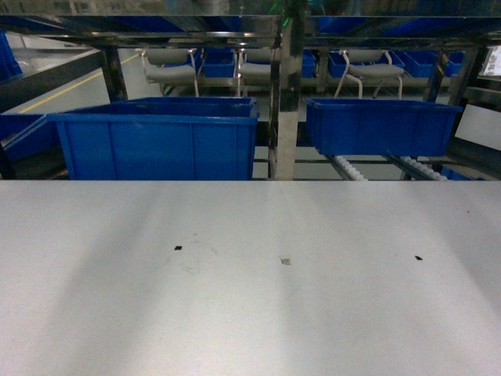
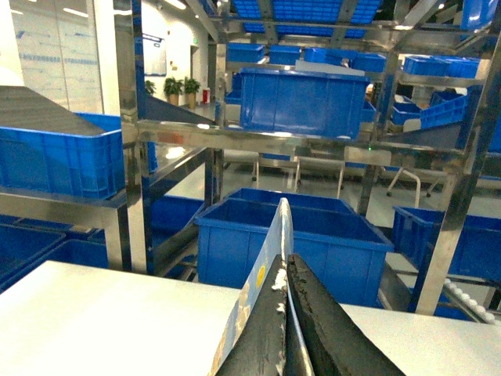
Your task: Move flower gift bag to table near conveyor
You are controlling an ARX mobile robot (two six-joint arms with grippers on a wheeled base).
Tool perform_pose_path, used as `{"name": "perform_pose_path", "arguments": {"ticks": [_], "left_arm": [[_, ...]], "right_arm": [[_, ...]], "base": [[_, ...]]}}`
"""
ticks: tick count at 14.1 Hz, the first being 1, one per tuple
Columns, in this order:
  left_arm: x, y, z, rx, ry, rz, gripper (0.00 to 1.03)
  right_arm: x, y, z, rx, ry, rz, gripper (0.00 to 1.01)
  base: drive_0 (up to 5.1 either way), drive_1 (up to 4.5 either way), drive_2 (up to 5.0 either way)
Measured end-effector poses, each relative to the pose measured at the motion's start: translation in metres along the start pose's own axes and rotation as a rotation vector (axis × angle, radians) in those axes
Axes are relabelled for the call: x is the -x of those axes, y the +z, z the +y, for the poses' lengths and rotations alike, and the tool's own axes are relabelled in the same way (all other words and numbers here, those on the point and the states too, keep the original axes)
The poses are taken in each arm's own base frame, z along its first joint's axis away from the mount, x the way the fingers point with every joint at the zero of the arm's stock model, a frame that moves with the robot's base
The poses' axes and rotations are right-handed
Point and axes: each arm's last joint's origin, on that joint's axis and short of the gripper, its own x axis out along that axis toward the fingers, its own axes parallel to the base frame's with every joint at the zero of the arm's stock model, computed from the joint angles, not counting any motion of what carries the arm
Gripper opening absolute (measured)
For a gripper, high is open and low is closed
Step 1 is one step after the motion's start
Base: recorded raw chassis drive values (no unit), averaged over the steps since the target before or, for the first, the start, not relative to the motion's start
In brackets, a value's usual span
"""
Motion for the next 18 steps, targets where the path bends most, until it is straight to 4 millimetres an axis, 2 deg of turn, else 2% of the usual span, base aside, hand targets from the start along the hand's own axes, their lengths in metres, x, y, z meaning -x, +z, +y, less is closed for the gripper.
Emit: {"name": "perform_pose_path", "arguments": {"ticks": [7,14,16,18], "left_arm": [[0.000,0.000,0.000,0.000,-0.006,0.000,0.02],[0.000,0.000,0.000,-0.001,-0.007,0.004,0.02],[0.000,0.000,0.000,-0.001,-0.006,0.003,0.02],[0.000,0.000,0.000,-0.001,-0.007,0.004,0.02]], "right_arm": [[0.000,0.000,0.000,0.000,-0.006,-0.002,0.02],[-0.002,-0.001,0.001,0.002,0.016,-0.015,0.02],[-0.011,-0.010,0.004,0.004,0.063,-0.011,0.02],[-0.030,-0.034,0.009,-0.003,0.109,0.040,0.02]], "base": [[0.0,4.07,-4.1],[0.0,0.00,0.0],[0.0,0.00,0.0],[0.0,0.00,0.0]]}}
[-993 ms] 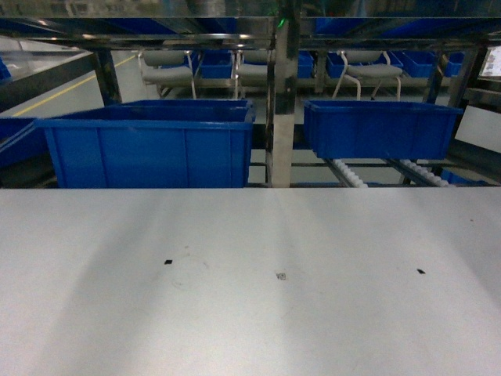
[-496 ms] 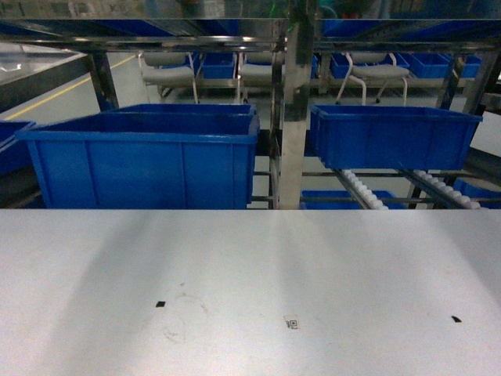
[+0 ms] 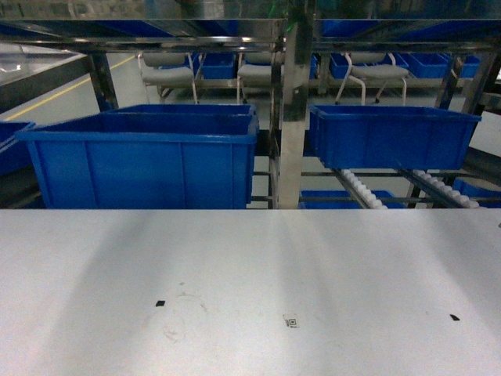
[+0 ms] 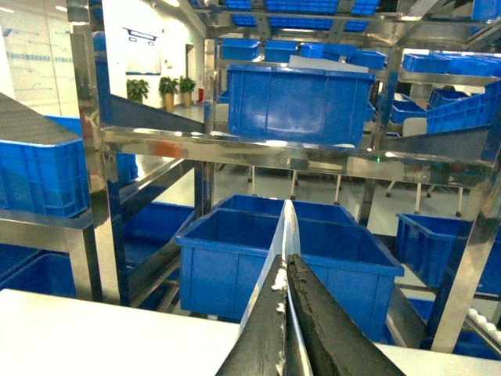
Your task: Move flower gift bag to table near conveyor
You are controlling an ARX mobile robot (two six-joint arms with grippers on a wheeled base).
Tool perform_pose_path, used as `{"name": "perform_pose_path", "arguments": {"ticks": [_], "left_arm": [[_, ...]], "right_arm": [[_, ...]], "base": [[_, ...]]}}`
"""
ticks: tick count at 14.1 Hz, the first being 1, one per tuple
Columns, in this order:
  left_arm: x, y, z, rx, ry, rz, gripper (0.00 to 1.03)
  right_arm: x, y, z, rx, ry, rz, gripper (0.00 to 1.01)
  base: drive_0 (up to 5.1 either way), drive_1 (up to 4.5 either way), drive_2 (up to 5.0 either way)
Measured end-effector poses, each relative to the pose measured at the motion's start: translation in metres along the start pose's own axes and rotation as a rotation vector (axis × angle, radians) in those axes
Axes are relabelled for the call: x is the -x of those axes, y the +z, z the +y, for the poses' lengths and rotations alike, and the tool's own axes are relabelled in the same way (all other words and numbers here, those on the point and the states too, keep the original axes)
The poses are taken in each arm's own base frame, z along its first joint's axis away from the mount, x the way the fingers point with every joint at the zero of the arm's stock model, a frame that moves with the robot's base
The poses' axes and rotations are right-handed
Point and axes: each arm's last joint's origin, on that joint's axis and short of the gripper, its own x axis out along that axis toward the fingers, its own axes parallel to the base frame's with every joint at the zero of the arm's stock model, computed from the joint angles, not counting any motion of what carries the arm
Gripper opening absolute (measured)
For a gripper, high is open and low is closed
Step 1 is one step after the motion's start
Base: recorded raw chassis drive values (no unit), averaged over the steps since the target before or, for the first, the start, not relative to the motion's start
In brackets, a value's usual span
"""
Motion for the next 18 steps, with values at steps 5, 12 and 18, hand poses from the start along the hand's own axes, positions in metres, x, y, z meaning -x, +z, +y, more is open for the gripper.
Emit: {"name": "perform_pose_path", "arguments": {"ticks": [5,12,18], "left_arm": [[0.000,0.000,0.000,0.000,0.000,0.000,0.02],[0.000,0.000,0.000,0.000,0.000,0.001,0.02],[0.000,0.000,0.000,0.000,0.000,0.000,0.02]], "right_arm": [[-0.048,-0.055,-0.001,0.020,0.052,0.102,0.02],[-0.065,-0.105,0.002,0.039,0.086,0.315,0.02],[-0.091,-0.117,-0.002,0.054,0.096,0.315,0.02]], "base": [[0.0,0.00,0.0],[0.0,0.00,0.0],[0.0,0.00,0.0]]}}
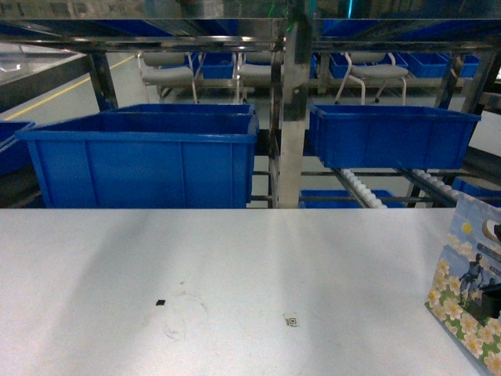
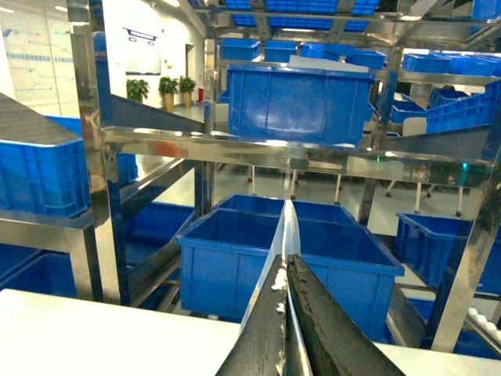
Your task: Move flower gift bag to table near conveyor
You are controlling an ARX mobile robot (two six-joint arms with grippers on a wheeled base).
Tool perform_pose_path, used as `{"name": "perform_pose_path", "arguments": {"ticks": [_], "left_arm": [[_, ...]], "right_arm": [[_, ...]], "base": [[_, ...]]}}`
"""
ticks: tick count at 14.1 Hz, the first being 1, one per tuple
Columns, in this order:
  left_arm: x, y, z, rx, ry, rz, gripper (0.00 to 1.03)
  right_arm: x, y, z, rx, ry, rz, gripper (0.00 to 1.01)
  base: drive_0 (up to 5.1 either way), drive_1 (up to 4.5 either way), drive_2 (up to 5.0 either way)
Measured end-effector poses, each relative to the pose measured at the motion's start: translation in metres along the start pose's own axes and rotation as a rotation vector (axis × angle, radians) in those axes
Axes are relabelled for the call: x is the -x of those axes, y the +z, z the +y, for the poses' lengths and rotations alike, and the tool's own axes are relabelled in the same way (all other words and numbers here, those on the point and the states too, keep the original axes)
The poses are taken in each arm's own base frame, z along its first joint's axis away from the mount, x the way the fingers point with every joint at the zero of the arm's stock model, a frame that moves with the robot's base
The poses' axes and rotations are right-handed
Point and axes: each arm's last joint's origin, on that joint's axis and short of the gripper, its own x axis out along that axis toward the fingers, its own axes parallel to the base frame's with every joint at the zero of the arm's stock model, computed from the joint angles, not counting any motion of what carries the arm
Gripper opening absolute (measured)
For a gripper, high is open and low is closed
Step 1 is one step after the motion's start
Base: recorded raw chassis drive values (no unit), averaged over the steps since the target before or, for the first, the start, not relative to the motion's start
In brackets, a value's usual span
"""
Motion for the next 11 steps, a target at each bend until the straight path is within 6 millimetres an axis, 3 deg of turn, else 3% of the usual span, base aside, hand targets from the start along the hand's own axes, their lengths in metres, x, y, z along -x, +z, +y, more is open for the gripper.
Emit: {"name": "perform_pose_path", "arguments": {"ticks": [4,9,11], "left_arm": [[0.000,0.000,0.000,0.000,0.000,0.000,0.02],[0.000,0.000,0.000,0.000,0.000,0.000,0.02],[0.000,0.000,0.000,0.000,0.000,-0.001,0.02]], "right_arm": [[0.002,-0.016,0.006,-0.028,-0.026,0.051,0.05],[0.039,-0.011,0.013,-0.072,-0.050,0.073,0.68],[0.053,0.008,0.012,-0.061,-0.069,-0.016,0.95]], "base": [[0.0,0.00,0.0],[0.0,0.00,0.0],[0.0,0.00,0.0]]}}
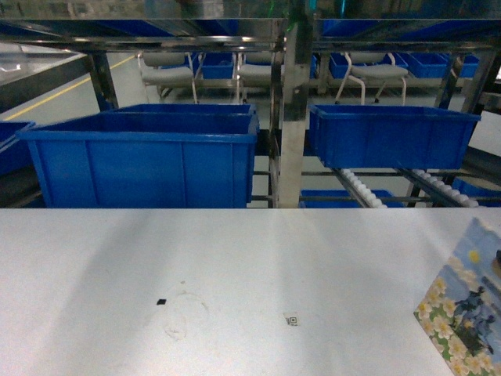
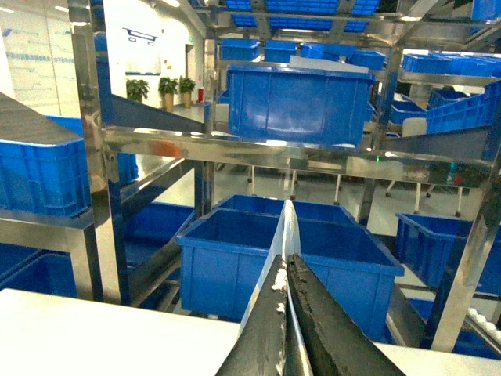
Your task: Move flower gift bag to table near conveyor
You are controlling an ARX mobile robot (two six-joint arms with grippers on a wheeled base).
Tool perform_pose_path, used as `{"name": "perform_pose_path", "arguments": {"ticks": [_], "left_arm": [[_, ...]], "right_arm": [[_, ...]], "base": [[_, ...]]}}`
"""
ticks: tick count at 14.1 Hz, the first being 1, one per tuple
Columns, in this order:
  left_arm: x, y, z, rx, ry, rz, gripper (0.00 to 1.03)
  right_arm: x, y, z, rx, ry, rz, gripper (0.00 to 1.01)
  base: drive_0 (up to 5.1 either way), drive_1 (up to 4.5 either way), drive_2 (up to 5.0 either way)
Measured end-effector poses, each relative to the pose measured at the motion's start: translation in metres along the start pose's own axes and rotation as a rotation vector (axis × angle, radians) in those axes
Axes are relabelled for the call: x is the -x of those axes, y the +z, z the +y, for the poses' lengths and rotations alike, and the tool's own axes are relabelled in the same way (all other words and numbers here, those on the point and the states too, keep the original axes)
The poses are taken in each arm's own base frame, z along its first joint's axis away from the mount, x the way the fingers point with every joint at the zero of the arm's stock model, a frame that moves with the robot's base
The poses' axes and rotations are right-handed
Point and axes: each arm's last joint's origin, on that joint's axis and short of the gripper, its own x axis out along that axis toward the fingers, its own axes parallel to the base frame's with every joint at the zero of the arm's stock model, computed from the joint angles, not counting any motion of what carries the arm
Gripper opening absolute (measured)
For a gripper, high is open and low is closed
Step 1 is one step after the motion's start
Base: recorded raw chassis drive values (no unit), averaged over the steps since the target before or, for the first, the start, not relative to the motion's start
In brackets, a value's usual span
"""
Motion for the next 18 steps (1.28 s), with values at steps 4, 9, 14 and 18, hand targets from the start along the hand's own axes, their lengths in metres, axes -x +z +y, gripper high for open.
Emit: {"name": "perform_pose_path", "arguments": {"ticks": [4,9,14,18], "left_arm": [[0.000,0.000,0.000,0.000,0.000,0.001,0.02],[0.000,0.000,0.000,0.000,0.000,0.000,0.02],[0.000,0.000,0.000,0.000,0.000,0.001,0.02],[0.000,0.000,0.000,0.000,0.000,0.000,0.02]], "right_arm": [[0.011,0.000,0.000,0.031,-0.031,0.004,0.98],[0.066,0.049,0.003,0.072,-0.095,-0.360,0.98],[0.114,0.068,-0.001,0.079,-0.169,-0.483,0.98],[0.150,0.067,0.011,0.059,-0.216,-0.526,0.98]], "base": [[0.0,0.00,0.0],[0.0,0.00,0.0],[0.0,0.00,0.0],[0.0,0.00,0.0]]}}
